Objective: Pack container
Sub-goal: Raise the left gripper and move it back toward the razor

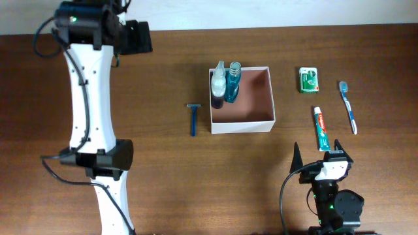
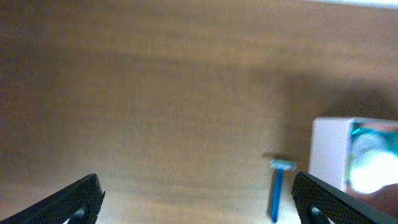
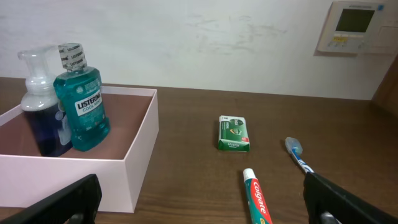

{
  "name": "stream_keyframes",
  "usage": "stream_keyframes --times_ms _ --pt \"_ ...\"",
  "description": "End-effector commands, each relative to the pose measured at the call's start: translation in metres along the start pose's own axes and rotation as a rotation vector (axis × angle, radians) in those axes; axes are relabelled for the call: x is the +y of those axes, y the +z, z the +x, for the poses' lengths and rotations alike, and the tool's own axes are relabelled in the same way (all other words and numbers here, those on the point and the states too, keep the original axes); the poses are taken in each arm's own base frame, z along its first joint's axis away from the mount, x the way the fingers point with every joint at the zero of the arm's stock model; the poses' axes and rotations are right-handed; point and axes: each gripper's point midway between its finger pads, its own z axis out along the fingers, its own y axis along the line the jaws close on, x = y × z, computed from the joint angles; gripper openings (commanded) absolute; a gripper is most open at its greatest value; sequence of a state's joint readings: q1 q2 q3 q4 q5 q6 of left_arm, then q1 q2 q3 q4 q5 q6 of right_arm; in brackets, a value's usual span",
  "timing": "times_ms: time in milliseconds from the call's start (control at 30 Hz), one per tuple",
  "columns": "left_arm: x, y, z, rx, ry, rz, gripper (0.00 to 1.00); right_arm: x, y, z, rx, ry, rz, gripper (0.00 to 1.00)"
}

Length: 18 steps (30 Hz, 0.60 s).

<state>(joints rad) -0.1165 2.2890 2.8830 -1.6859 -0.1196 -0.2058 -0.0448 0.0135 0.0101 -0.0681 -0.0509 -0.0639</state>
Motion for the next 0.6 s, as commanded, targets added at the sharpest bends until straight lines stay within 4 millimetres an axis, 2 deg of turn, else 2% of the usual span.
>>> stream_keyframes --times_ms 0,267,567 --pt "0.004 0.023 0.017 0.096 0.001 -0.037 0.99 0.003 0.000 0.001 -0.002 -0.004 -0.014 0.99" --pt "0.007 0.052 0.044 0.232 0.018 -0.066 0.99 0.003 0.000 0.001 -0.002 -0.003 -0.014 0.99" --pt "0.008 0.059 0.045 0.238 0.020 -0.076 0.99 0.003 0.000 0.001 -0.002 -0.004 -0.014 0.99"
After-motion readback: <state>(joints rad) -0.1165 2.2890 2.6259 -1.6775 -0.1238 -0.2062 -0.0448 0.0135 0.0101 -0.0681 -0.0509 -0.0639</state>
